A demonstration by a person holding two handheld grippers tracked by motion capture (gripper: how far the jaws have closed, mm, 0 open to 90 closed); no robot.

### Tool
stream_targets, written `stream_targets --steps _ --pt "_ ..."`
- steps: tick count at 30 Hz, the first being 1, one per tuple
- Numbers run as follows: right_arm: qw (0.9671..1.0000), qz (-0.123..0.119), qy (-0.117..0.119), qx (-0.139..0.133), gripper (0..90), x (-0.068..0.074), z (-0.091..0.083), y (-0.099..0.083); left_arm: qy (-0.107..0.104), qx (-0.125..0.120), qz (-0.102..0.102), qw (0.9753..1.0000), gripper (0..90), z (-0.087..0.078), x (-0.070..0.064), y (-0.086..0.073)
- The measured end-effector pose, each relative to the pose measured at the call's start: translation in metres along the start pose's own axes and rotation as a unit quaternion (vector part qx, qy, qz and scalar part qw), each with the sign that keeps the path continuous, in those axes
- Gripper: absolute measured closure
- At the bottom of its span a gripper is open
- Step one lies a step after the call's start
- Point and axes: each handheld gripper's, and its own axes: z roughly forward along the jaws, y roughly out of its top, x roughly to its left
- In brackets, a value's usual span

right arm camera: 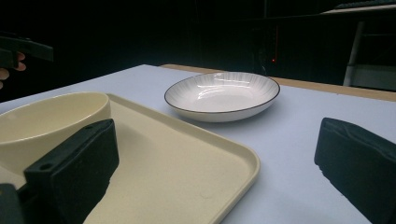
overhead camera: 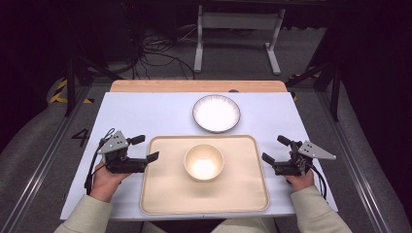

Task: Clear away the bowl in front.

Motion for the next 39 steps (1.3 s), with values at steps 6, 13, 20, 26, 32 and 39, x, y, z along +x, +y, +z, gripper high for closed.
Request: stream_targets --steps 6,13,20,26,32,39 --pt "1.0000 -0.003 -0.004 -0.003 0.1 0.000 -0.004 0.000 -0.014 -0.034 0.000 0.9993 17.4 -0.004 0.000 -0.012" --pt "0.9999 -0.010 -0.008 -0.003 0.1 0.002 -0.008 -0.001 -0.015 -0.042 0.000 0.9990 16.3 -0.004 0.000 -0.022" --pt "0.9996 -0.022 -0.015 0.000 0.1 0.003 -0.010 -0.002 -0.009 -0.051 -0.014 0.9986 14.9 -0.004 0.001 -0.036" --pt "0.9993 -0.032 -0.021 0.000 0.1 0.006 -0.011 -0.004 -0.009 -0.040 -0.011 0.9991 12.5 -0.001 0.003 -0.046" --pt "0.9991 -0.034 -0.026 0.000 0.0 0.008 -0.011 -0.005 0.031 0.005 -0.019 0.9993 9.0 0.011 0.000 -0.050" --pt "0.9991 -0.028 -0.030 -0.003 0.0 0.010 -0.013 -0.007 0.025 -0.007 -0.052 0.9983 12.4 0.007 0.003 -0.049"
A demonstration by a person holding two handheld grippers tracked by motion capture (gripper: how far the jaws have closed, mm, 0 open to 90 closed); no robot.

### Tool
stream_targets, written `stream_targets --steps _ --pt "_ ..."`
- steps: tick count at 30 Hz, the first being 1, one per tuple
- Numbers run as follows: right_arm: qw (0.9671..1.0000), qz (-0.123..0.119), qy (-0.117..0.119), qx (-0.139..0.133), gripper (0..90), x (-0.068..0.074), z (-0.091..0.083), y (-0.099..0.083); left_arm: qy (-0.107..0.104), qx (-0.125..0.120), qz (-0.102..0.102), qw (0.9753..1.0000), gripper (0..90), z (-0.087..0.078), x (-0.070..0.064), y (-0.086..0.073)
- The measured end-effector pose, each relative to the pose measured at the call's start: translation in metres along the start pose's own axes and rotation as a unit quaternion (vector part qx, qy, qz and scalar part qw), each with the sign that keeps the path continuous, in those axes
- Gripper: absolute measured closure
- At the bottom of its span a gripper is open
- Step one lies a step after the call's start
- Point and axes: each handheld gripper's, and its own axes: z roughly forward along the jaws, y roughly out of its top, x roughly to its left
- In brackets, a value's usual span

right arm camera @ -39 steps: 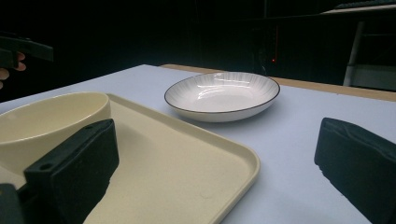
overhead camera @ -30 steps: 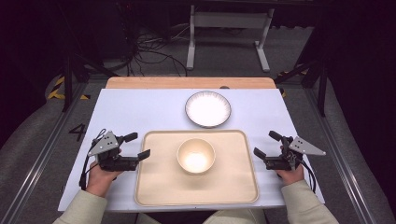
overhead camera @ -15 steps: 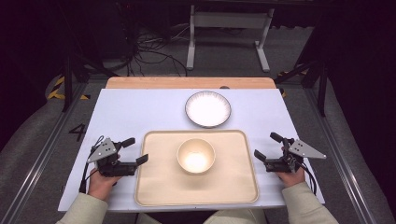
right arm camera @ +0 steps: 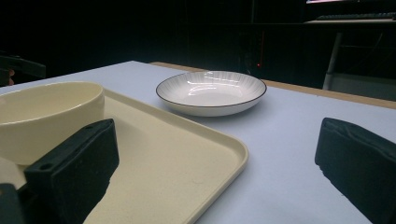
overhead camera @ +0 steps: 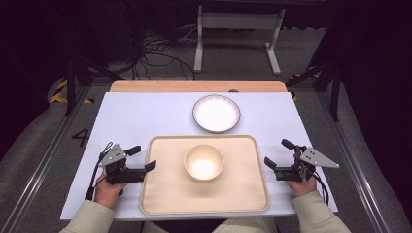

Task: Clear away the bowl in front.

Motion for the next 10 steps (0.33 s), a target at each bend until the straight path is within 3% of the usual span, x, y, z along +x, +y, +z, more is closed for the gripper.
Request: stream_targets --steps 10 --pt "1.0000 0.004 0.001 0.004 0.0 0.0002 0.0012 -0.0008 -0.011 -0.010 0.004 0.9999 10.9 -0.0003 -0.0002 0.0000"
